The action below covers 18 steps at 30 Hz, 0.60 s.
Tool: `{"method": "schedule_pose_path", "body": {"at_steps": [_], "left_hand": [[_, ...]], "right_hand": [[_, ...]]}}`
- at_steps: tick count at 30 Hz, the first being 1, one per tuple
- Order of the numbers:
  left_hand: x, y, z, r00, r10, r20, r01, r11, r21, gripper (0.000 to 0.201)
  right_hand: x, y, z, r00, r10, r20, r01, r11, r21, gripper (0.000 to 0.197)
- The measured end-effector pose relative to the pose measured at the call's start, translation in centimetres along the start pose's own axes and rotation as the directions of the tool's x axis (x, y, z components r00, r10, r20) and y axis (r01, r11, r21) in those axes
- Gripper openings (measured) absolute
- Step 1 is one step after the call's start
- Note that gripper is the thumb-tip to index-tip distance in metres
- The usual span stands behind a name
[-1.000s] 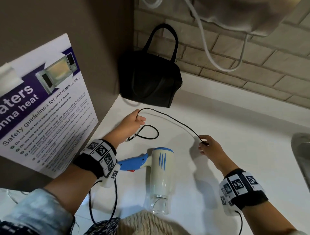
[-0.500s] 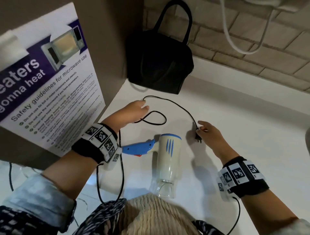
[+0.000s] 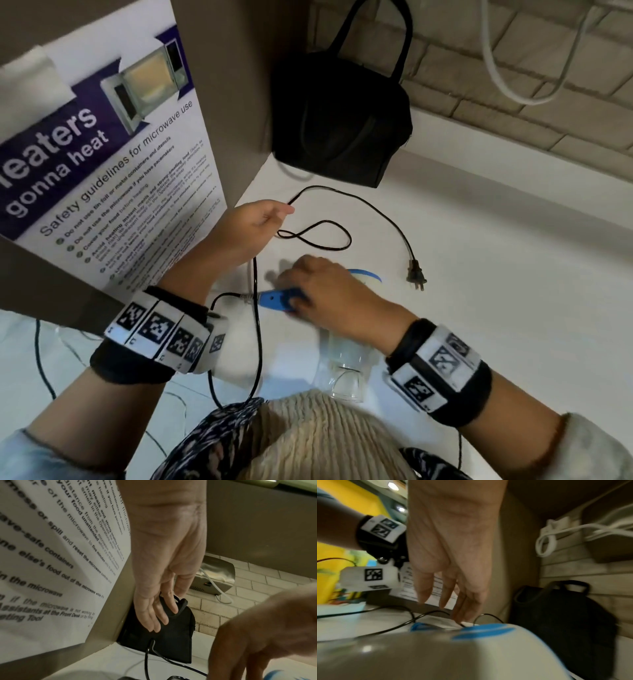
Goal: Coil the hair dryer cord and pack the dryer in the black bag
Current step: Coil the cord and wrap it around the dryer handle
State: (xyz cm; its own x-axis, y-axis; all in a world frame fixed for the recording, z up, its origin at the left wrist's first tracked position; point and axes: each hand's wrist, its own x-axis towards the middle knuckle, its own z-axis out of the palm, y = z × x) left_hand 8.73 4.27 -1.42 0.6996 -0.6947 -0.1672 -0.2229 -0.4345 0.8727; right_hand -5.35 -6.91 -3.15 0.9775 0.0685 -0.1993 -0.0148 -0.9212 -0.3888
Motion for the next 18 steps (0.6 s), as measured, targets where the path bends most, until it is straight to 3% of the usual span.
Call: {"method": "schedule_pose_path", "body": {"at_steps": [3,6,9,14,18], "left_hand": [[-0.4,-0.5,0.0,0.999,-0.042,0.015,0.042,0.999,0.022,0.026],[-0.9,-0.6,-0.1,0.997,-0.069,0.018,0.069,0.998,0.015,0.025],[-1.5,-0.3,-0.2,0.997,-0.063,0.034,0.063,0.998,-0.002,0.024],[-2.0,1.0,0.1,0.996,-0.053,0.077,0.056,0.997,-0.043,0.026],[-2.3,1.7,1.3,0.955,-0.097,0.281,0.093,0.995,0.027,0.027]], "right_hand": [[1.5,-1.2,1.8,0.986,0.041,0.162,-0.002,0.974,-0.229,0.043],[2.3,-0.9,2.3,0.977,0.082,0.195,-0.021,0.955,-0.294,0.04],[2.1,0.1,1.3,0.98,0.126,0.154,-0.086,0.966,-0.244,0.037],[1.2,2.4,-2.0,0.949,0.311,0.042,-0.301,0.941,-0.154,0.044],[0.3,3.9,-3.8,0.902,0.43,-0.044,-0.427,0.902,0.069,0.075]]}}
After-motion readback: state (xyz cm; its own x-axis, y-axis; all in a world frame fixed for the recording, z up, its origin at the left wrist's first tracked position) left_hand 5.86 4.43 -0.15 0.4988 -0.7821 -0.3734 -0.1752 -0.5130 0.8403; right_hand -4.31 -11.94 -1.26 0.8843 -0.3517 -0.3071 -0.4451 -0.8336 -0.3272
